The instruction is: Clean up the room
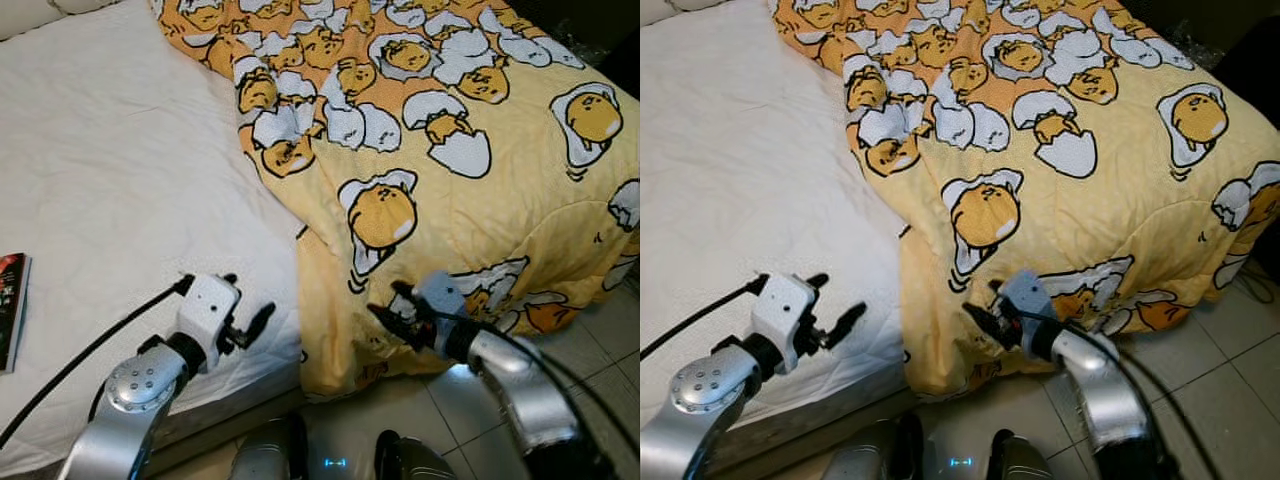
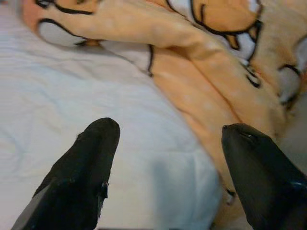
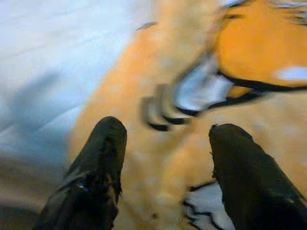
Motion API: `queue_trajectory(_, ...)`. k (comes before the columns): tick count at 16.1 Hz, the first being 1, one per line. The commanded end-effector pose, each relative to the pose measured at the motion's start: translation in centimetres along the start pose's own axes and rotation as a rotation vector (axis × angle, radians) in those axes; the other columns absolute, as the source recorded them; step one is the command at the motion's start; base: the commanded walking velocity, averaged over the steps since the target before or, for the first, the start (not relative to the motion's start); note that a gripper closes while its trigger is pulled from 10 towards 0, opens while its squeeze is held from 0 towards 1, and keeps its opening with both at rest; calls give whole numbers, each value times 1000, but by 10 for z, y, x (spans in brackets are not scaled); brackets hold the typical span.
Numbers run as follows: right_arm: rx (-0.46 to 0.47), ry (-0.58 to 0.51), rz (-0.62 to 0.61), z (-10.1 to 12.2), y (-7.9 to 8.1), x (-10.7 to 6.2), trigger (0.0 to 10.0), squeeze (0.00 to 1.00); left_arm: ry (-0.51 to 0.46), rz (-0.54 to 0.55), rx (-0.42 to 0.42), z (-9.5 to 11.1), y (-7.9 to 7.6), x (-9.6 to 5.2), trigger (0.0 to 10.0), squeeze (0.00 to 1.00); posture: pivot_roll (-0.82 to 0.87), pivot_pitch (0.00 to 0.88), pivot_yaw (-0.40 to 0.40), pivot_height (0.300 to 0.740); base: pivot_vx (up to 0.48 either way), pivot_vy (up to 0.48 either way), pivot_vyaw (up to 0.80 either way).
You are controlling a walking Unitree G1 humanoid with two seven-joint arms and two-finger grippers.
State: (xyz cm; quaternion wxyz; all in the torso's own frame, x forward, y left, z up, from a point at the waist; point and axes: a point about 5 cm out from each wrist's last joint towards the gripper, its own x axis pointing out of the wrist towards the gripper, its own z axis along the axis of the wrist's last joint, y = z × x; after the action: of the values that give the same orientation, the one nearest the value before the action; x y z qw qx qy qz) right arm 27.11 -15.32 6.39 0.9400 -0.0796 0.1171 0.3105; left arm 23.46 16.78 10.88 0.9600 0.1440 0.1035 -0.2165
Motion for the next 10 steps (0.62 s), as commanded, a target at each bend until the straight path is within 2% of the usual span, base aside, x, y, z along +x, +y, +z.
queue_trajectory(1,31,13,-128,-4,-3,-3,10000,882,7,41,-10,-3,1,0,10000,0,74,110,74,740,0,0,0)
queue_trajectory(2,68,14,-209,-7,-1,-4,10000,0,-1,57,-21,-2,1,2,10000,0,70,97,74,740,0,0,0)
queue_trajectory(4,104,-16,-263,-8,6,-4,10000,0,-11,83,-30,-2,4,6,10000,0,63,71,71,740,0,0,0)
queue_trajectory(7,170,-77,-327,-5,15,-4,10000,0,-24,115,-37,-1,6,11,10000,0,64,35,68,740,0,314,0)
queue_trajectory(8,192,-100,-310,-2,20,-2,10000,0,-29,121,-37,-1,7,12,10000,0,64,21,68,740,0,322,0)
queue_trajectory(10,164,-106,-282,1,25,1,10000,0,-35,125,-11,1,9,14,10000,0,67,7,62,740,0,157,800)
